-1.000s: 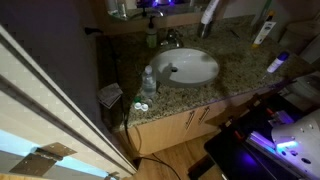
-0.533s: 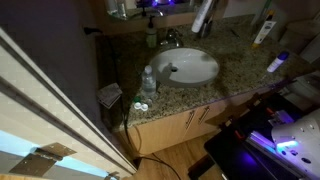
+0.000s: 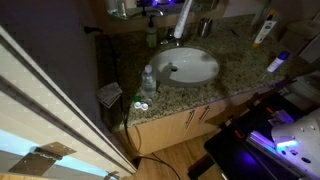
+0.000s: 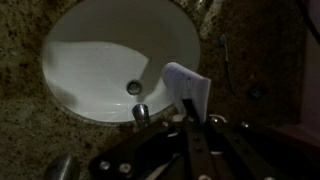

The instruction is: Move the white tube to the left side of the counter, move the bottle with the blue lid to the left side of the counter

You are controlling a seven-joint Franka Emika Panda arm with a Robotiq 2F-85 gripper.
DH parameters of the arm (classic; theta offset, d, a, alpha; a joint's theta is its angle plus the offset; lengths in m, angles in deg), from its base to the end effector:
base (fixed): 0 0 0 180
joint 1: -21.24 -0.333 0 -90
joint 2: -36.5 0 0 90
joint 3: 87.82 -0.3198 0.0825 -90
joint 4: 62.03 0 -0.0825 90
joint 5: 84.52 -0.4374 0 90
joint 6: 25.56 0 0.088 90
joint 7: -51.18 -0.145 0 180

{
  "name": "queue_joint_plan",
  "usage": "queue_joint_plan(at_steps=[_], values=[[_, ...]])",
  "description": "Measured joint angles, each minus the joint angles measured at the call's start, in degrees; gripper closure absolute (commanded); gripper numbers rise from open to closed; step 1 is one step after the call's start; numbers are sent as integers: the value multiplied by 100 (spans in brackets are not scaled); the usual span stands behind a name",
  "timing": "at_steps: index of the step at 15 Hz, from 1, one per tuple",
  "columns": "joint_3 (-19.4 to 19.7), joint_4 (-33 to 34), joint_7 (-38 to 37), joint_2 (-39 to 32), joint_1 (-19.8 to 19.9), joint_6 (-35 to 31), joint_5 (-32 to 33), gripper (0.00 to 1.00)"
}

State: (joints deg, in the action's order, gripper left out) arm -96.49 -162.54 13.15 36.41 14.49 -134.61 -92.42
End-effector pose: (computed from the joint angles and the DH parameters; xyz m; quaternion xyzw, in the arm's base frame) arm 0.6098 0.1836 0.5238 -0.9721 0.2123 -0.0357 0.0926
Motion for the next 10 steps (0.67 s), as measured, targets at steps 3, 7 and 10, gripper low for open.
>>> queue_joint_plan(at_steps=[3, 7, 10], values=[[-10, 1, -70, -178, -61, -29, 15, 99], [-36, 371, -630, -999, -335, -682, 366, 99], [8, 1117, -1173, -1756, -499, -876, 573, 96]])
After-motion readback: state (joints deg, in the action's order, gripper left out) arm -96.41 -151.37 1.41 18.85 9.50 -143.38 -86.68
